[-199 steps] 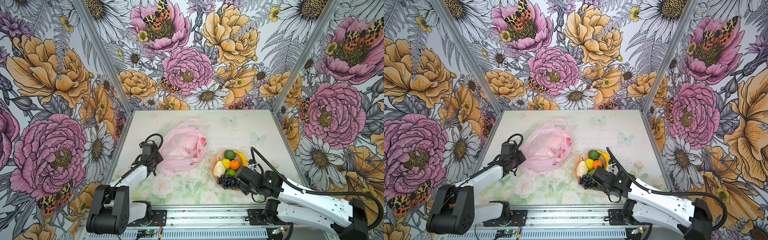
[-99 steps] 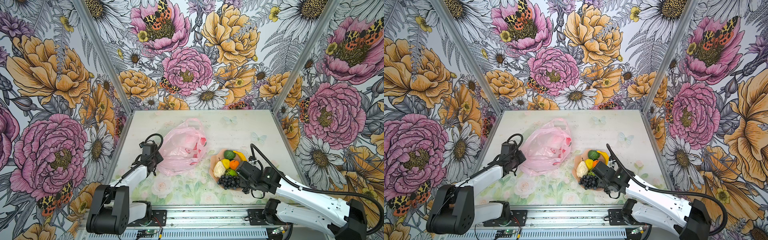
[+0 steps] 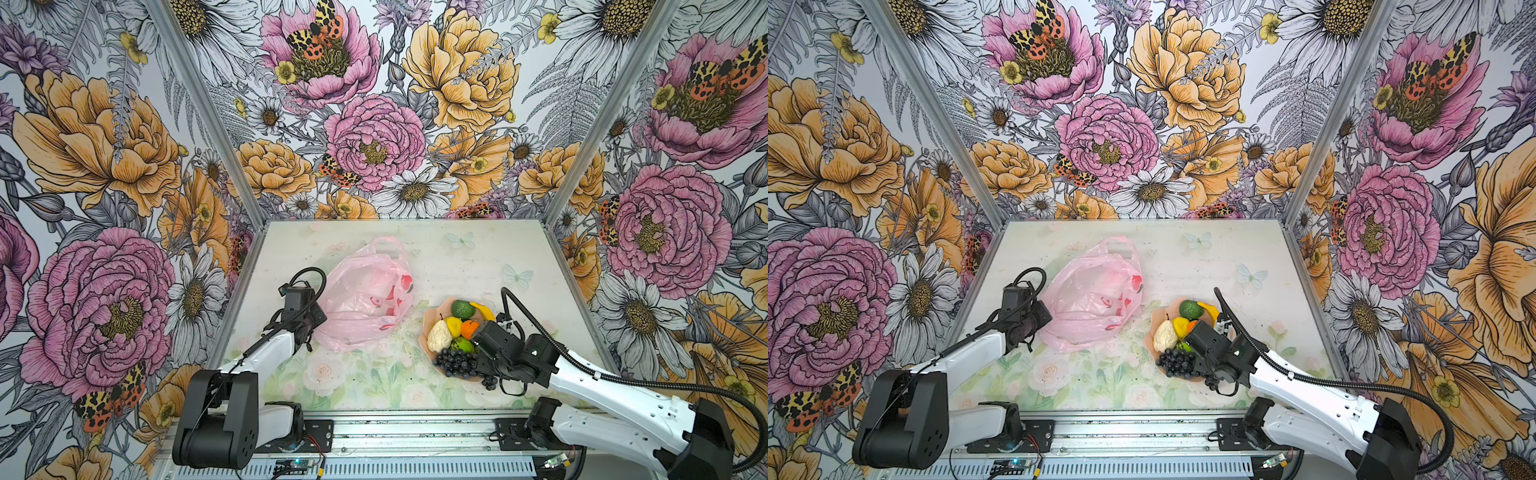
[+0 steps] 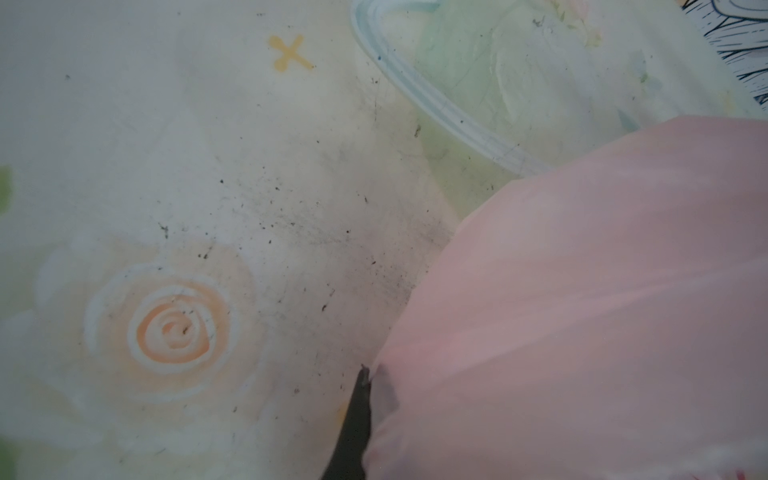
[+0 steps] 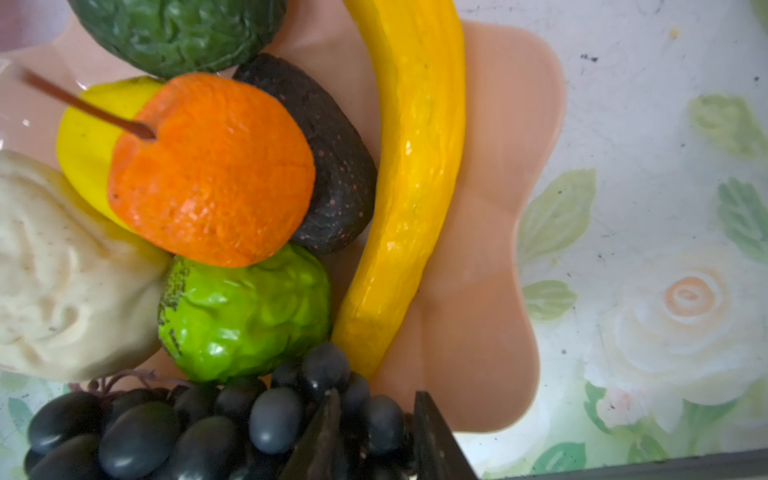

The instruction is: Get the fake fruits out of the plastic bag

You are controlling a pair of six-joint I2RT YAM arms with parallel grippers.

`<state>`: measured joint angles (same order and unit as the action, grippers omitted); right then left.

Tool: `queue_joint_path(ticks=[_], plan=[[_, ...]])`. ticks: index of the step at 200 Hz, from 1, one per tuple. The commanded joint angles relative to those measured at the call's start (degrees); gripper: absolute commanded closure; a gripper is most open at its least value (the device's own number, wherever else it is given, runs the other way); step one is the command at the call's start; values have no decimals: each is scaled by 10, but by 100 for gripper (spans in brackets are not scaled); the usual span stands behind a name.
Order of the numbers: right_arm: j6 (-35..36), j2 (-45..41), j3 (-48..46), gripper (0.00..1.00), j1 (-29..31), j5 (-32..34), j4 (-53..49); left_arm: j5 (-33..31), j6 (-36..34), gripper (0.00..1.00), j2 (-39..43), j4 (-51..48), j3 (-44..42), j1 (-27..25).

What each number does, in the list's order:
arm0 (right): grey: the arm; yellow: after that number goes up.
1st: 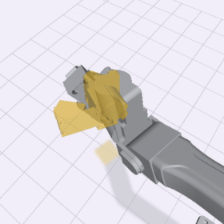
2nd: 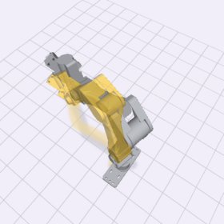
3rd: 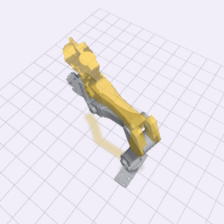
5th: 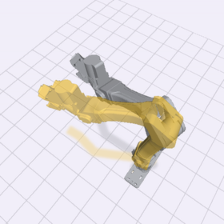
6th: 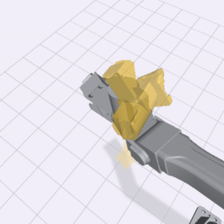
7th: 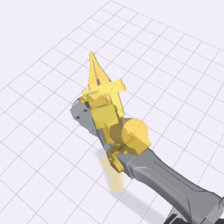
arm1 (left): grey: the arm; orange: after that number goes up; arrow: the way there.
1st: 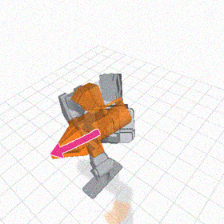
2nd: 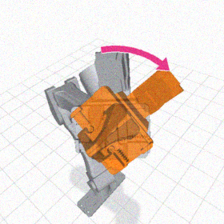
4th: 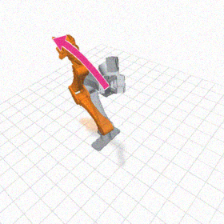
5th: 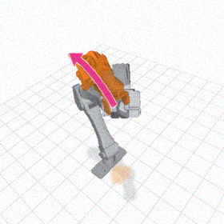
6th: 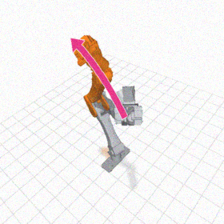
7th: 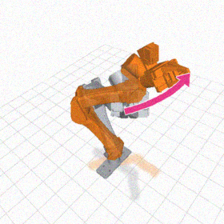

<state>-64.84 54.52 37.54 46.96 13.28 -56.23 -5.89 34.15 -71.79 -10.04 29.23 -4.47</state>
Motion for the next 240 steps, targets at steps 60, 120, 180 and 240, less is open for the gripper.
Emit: queue_joint_path(ticks=[60,120,180,240], plan=[[-5,14,-27,73,-12,-21,57,6,-9,97,-2,13,0,4],[-1,0,-26,92,-12,-20,61,6,-8,97,-2,13,-1,4],[53,20,43,98,-31,3,22,6,-9,97,-2,13,0,4],[136,55,165,97,-49,61,-66,7,-8,97,-2,13,0,4]])
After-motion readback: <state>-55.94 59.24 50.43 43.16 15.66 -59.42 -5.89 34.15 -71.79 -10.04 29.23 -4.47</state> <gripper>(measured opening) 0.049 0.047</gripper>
